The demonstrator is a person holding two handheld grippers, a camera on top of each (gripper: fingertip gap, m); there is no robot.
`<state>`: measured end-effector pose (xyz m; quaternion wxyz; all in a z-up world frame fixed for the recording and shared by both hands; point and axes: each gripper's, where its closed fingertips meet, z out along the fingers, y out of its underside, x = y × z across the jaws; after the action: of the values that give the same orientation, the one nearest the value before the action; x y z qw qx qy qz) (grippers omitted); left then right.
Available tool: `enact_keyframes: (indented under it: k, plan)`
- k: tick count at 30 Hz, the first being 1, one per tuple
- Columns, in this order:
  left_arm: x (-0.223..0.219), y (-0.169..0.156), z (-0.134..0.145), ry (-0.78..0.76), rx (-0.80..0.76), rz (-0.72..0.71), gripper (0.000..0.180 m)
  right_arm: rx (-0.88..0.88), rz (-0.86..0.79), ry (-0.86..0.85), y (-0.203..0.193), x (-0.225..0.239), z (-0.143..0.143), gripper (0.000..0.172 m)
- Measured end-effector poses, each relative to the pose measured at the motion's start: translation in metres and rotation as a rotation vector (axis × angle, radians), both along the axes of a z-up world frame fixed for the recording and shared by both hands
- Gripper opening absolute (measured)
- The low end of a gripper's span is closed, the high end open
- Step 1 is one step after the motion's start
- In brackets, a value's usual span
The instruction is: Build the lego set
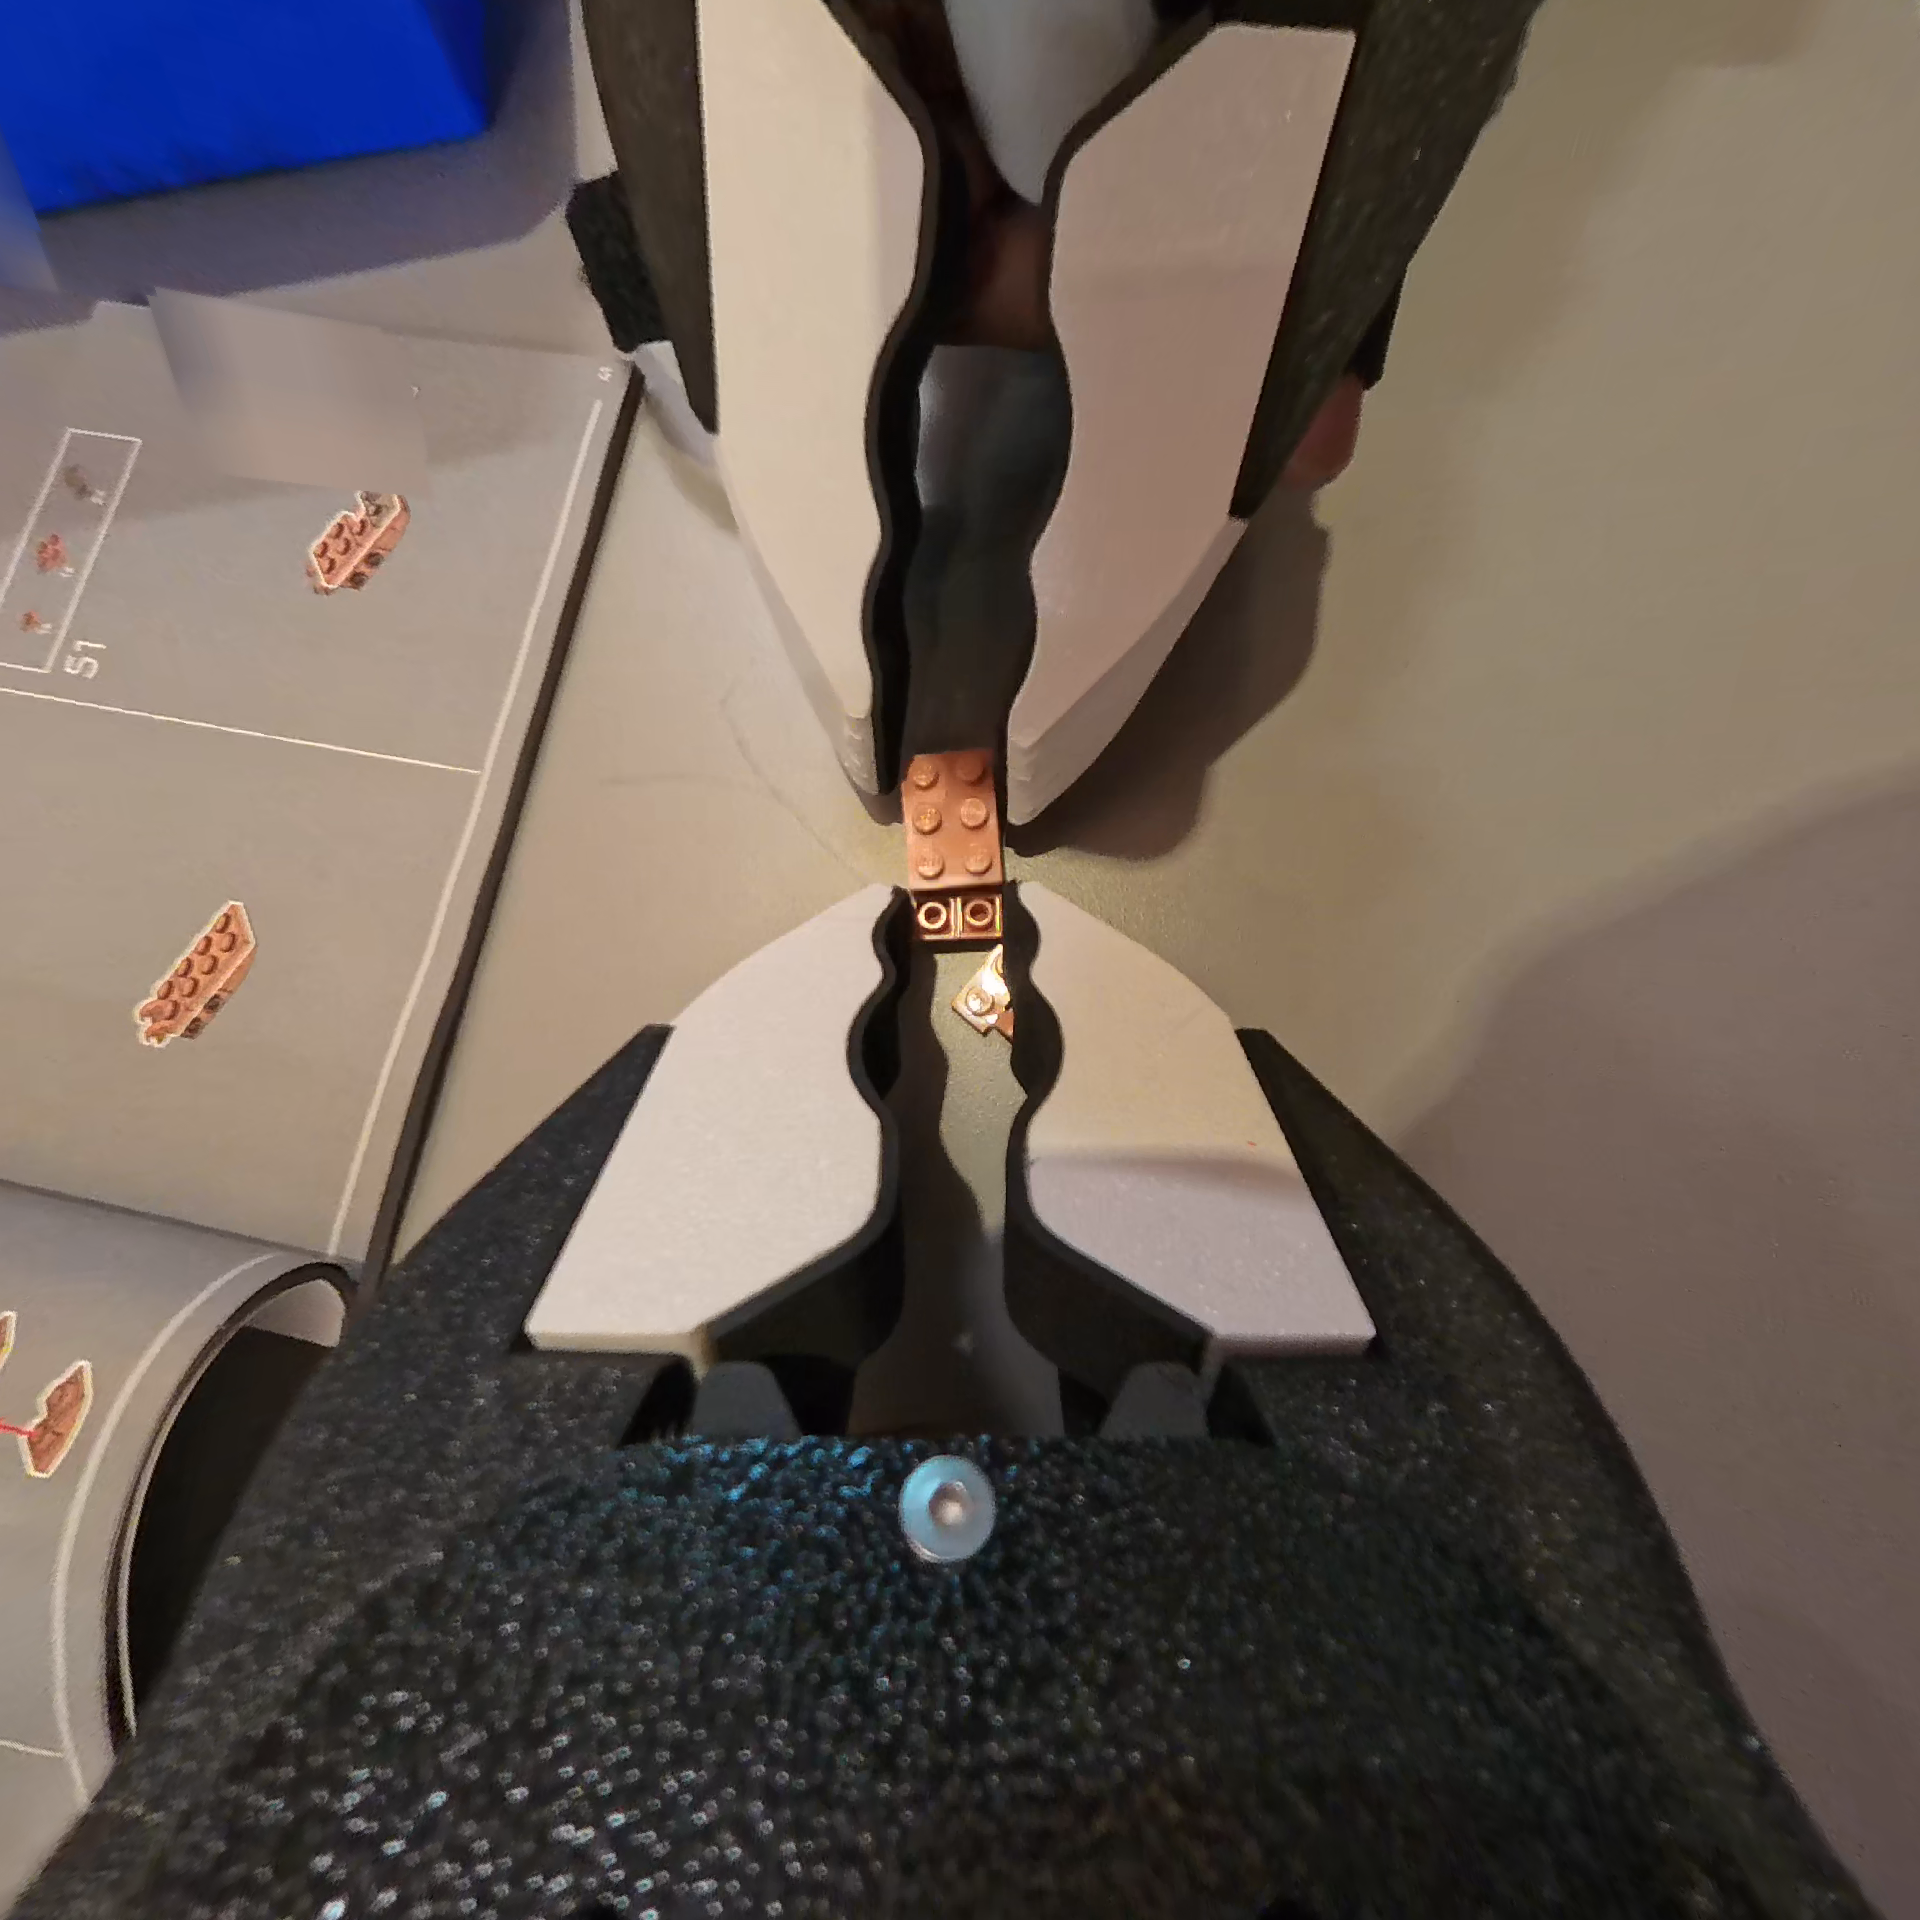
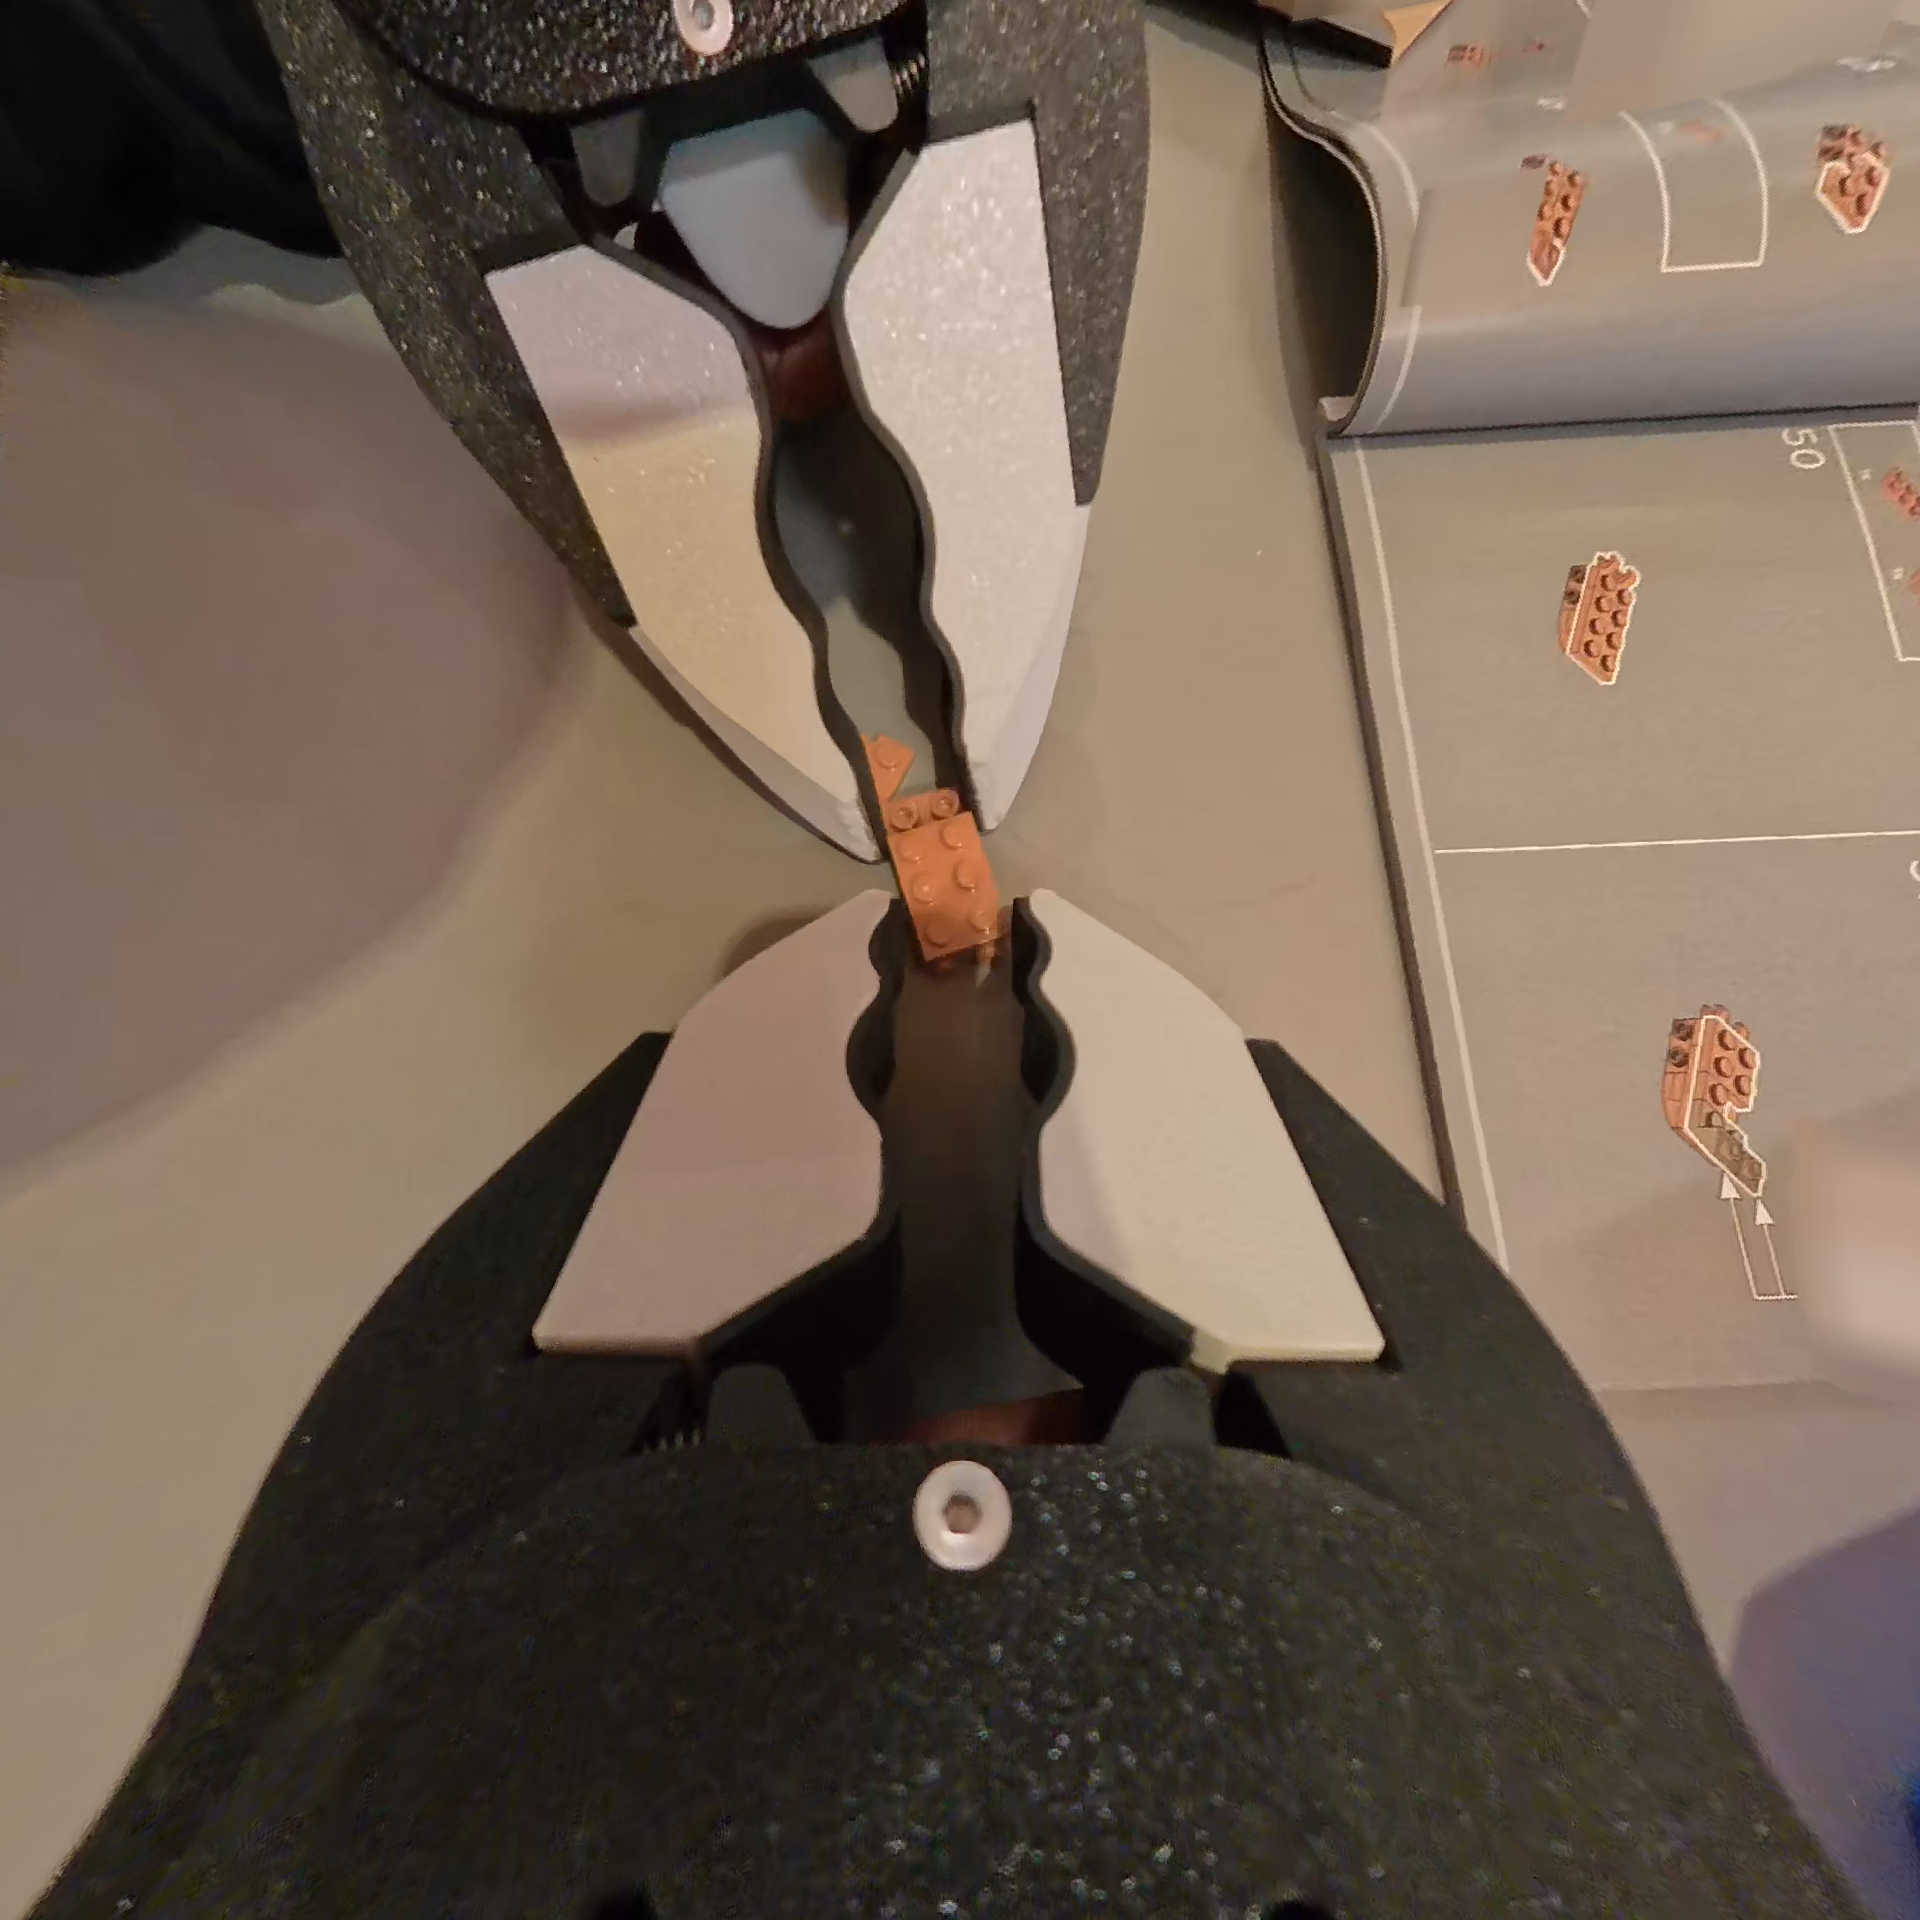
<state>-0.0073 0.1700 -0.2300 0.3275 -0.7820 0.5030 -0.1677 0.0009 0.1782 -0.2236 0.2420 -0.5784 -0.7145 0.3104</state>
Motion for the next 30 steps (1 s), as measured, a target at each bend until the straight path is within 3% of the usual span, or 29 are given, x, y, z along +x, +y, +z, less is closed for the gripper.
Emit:
enact_keyframes:
  k: [8, 12, 18, 30]
  plan:
    - [0.0, 0.001, 0.001, -0.03, 0.0, 0.006, 0.016, 0.029, 0.016, 0.013, 0.002, 0.002, 0.001, 0.029]
    - [-0.002, 0.002, 0.01, -0.109, -0.024, 0.023, 0.016, 0.194, 0.114, 0.101, 0.012, 0.007, 0.004, 0.037]
    - [-0.008, 0.002, 0.02, -0.165, -0.069, 0.041, 0.016, 0.41, 0.264, 0.304, 0.022, 0.011, 0.018, 0.035]
    - [-0.016, 0.002, 0.03, -0.218, -0.09, 0.063, 0.016, 0.505, 0.287, 0.436, 0.017, 0.005, 0.029, 0.034]
